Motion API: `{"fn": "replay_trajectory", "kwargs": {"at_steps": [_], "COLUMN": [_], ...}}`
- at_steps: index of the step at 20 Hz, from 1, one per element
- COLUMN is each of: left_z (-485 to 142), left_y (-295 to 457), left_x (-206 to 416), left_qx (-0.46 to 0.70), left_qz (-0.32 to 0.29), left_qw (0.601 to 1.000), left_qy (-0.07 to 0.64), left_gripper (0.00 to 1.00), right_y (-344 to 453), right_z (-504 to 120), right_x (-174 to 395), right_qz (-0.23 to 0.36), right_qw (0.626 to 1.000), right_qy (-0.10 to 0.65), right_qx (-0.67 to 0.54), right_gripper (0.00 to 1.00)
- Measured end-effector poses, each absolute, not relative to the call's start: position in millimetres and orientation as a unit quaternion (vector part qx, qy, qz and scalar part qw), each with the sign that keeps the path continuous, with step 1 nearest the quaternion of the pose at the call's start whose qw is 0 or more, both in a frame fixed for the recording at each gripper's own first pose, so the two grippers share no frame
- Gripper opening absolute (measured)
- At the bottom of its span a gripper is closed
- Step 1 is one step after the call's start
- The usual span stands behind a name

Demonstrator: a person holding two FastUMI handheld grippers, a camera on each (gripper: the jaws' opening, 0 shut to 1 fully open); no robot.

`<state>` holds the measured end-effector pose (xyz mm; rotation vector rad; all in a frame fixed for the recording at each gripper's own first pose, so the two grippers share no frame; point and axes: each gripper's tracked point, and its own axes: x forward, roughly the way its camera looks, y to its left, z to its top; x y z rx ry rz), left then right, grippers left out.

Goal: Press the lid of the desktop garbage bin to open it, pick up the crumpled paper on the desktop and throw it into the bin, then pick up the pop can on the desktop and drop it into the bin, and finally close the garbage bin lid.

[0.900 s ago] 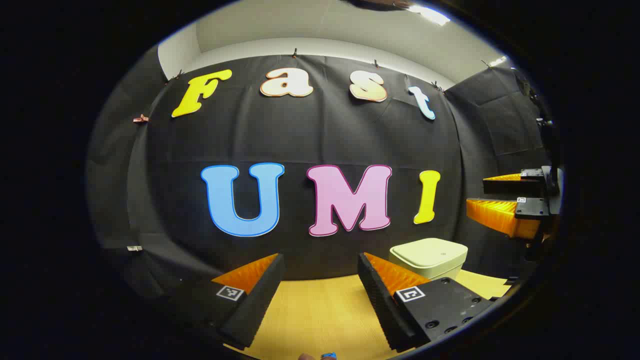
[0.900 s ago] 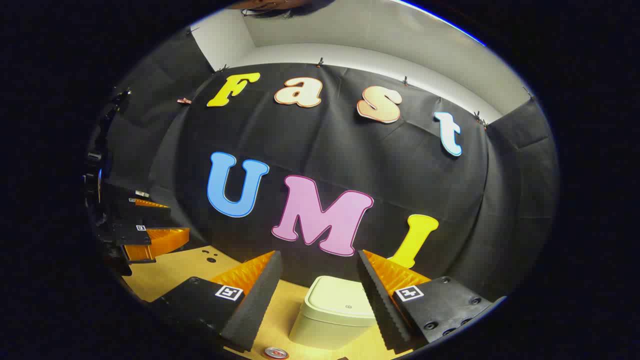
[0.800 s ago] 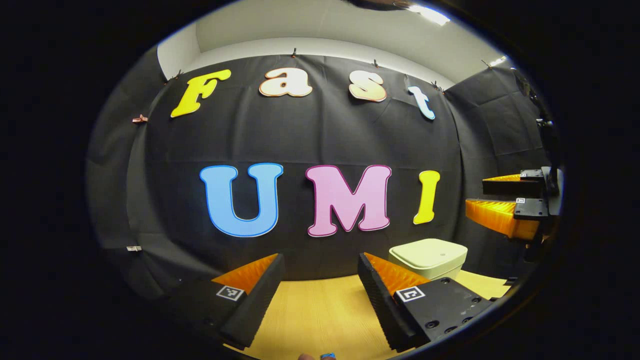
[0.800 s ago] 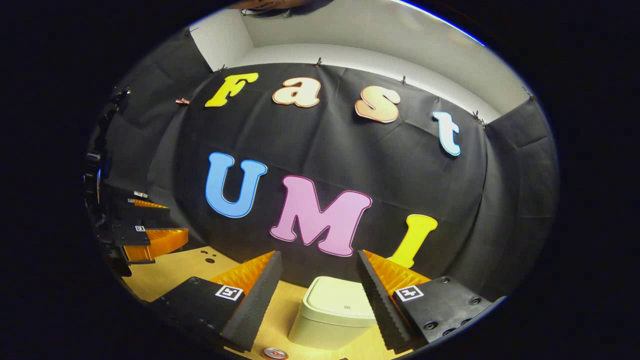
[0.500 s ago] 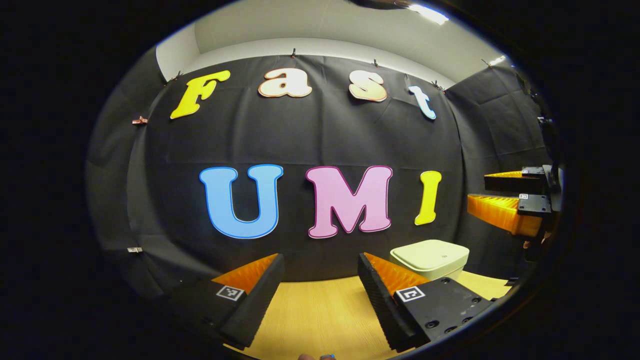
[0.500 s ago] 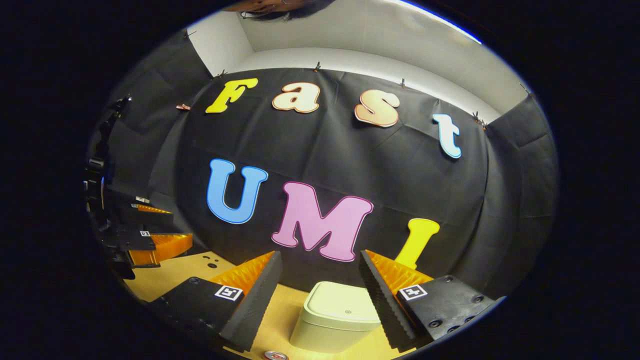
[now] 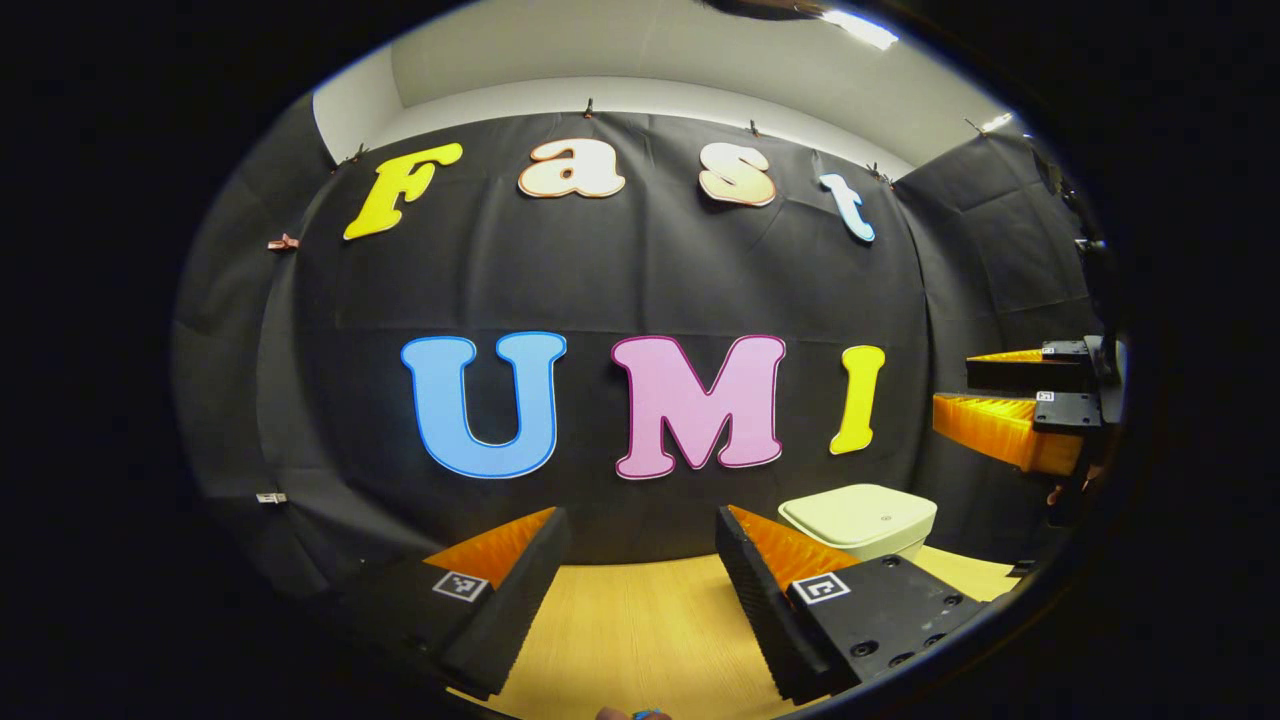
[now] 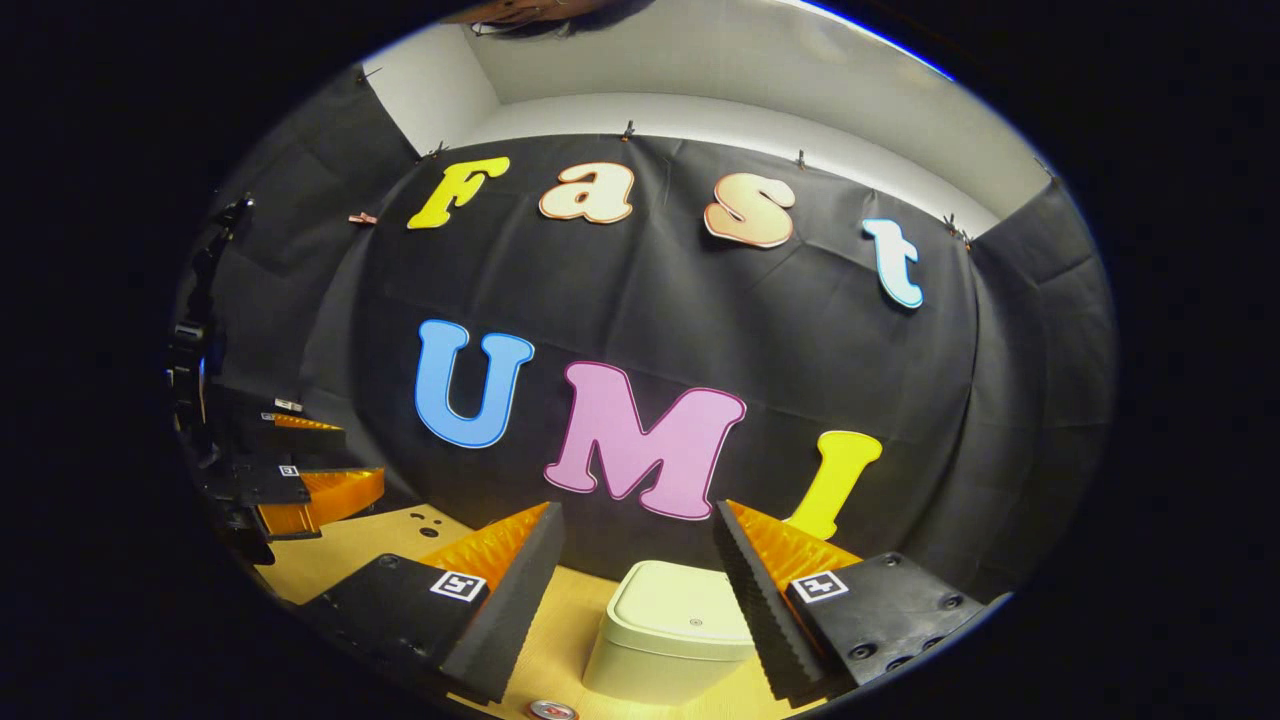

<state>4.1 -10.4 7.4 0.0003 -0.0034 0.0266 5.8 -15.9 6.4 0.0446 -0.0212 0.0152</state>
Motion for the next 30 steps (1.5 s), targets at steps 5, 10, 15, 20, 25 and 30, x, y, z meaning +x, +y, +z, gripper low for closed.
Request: {"fn": "replay_trajectory", "kwargs": {"at_steps": [5,10,15,20,25,30], "left_z": [4,1,0,-3,-6,-13], "left_y": [-12,-12,-14,-14,-12,-12], "left_x": [2,1,0,-2,-3,-5], "left_qx": [0.001,0.0,-0.001,-0.004,-0.001,-0.001], "left_qz": [0.02,0.024,0.027,0.029,0.035,0.038], "left_qw": [1.0,1.0,1.0,1.0,0.999,0.999], "left_qy": [0.002,0.004,0.007,0.01,0.011,0.02], "left_gripper": [0.94,0.94,0.94,0.95,0.95,0.94], "right_y": [-21,-32,-60,-87,-86,-79], "right_z": [4,-5,-33,-81,-138,-183], "right_x": [8,17,47,85,105,114], "right_qz": [0.008,0.01,0.0,-0.019,-0.008,0.002], "right_qw": [1.0,1.0,0.998,0.985,0.962,0.946], "right_qy": [-0.004,0.01,0.064,0.155,0.244,0.292], "right_qx": [0.025,0.017,0.002,0.072,0.121,0.139], "right_gripper": [0.49,0.07,0.05,0.05,0.05,0.05]}}
